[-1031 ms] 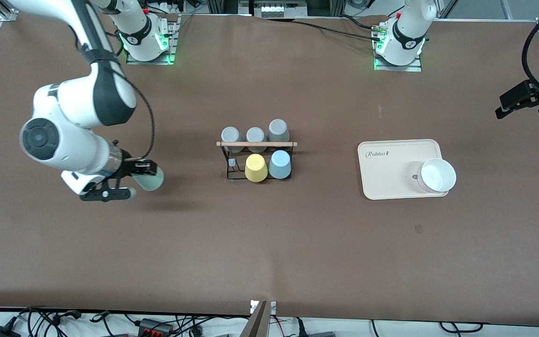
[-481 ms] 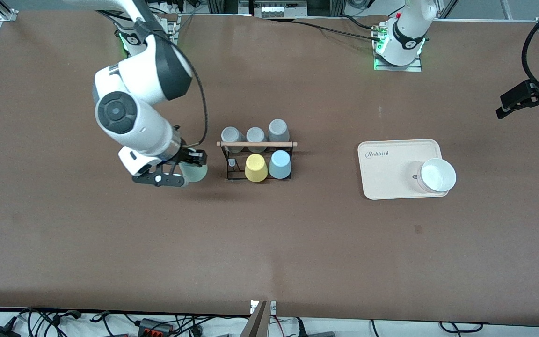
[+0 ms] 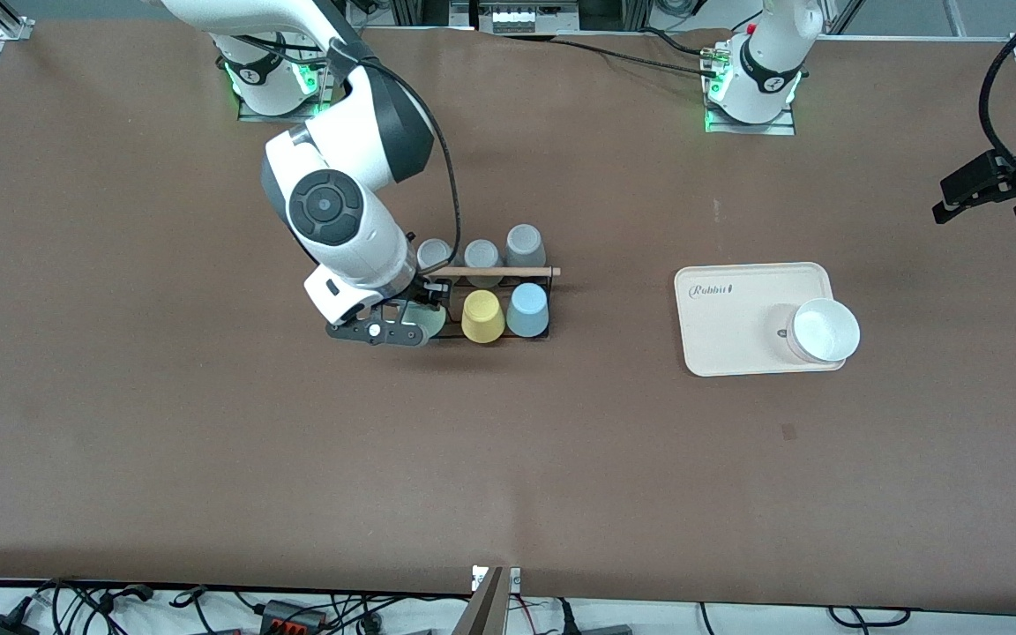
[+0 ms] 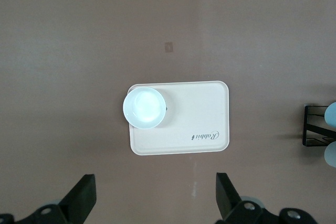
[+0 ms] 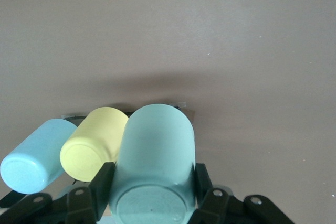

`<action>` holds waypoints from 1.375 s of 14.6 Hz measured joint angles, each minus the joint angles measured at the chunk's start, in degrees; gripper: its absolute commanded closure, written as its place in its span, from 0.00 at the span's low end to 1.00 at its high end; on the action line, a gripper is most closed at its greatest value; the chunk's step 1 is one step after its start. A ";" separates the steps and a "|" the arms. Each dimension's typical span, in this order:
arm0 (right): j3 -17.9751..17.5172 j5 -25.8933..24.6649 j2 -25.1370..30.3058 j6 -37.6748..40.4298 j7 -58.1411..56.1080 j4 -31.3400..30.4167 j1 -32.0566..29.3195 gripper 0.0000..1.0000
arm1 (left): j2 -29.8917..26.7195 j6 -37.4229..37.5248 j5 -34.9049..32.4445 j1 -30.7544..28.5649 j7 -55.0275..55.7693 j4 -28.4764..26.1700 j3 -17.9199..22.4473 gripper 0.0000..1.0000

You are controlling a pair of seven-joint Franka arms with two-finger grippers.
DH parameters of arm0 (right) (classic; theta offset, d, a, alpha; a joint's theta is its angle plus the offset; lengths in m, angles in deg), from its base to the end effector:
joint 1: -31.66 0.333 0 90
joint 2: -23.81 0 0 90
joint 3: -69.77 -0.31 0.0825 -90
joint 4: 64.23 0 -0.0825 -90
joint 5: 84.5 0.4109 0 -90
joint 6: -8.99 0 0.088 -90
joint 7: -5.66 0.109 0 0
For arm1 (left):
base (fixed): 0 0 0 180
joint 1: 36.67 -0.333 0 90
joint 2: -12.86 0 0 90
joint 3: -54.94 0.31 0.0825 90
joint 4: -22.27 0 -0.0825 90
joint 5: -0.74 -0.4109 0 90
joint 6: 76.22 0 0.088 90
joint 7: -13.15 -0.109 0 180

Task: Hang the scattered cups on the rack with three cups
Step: 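Lift and carry the teal cup with the right gripper to the rack, then lower the teal cup onto the rack beside the yellow cup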

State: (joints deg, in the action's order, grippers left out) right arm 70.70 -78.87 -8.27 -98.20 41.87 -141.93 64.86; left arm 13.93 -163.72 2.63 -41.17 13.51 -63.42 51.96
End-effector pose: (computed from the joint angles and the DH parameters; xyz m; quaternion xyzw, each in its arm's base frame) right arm 0.6138 0.3993 0.3779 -0.9977 0.0488 0.0424 0.0222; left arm 0.5831 0.0121 0.6392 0.9997 0.0156 0.0066 0.0169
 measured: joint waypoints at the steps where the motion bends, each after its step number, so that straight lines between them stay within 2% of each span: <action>1: 0.00 0.00 -0.44 0.03 0.00 0.19 0.25 0.76 | 0.00 -0.03 0.00 -0.01 -0.03 0.00 0.00 0.00; 17: 0.49 0.01 -6.24 0.27 -1.40 0.43 1.57 0.76 | 0.02 -0.55 0.00 -0.08 -0.31 0.85 -0.19 0.00; 20: 0.66 3.03 -6.65 0.27 -3.63 0.43 0.89 0.75 | 0.02 -0.55 0.00 -0.08 -0.31 0.85 -0.20 0.00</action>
State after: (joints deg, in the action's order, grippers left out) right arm 71.36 -75.83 -14.92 -97.93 38.24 -141.50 65.75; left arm 13.96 -164.27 2.63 -41.25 13.20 -62.57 51.76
